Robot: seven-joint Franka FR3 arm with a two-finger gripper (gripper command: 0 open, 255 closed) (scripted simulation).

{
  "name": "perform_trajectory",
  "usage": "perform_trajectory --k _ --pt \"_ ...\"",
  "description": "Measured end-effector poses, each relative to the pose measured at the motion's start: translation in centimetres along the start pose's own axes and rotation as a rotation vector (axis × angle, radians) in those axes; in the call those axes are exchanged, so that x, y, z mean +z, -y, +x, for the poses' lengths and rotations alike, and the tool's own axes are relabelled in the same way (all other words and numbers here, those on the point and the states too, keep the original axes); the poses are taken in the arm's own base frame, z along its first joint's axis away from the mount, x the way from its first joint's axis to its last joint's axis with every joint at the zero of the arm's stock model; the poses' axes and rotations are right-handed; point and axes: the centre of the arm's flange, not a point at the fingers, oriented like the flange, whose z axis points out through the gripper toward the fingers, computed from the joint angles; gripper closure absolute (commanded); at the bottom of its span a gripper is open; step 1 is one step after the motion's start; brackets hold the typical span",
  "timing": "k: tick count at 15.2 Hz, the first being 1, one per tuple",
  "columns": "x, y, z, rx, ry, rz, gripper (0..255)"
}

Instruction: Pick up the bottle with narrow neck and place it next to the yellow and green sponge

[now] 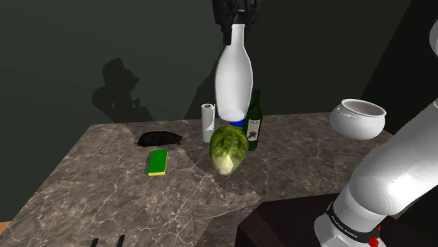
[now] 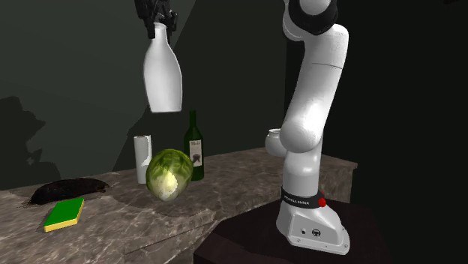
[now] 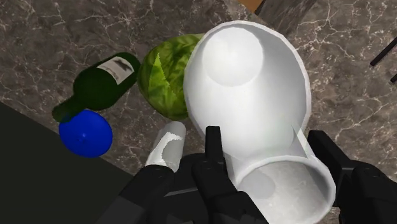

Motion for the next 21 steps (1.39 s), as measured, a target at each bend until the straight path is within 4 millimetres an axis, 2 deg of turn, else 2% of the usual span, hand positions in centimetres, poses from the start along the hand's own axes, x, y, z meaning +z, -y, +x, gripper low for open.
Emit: perform_trajectory --k 7,11,21 --pt "0.1 7.4 5.2 -0.003 0.000 0.000 255" --pt "1.6 8.2 5.9 0.001 0.000 0.001 255" --pt "6.9 8.2 6.1 0.001 0.000 0.001 255"
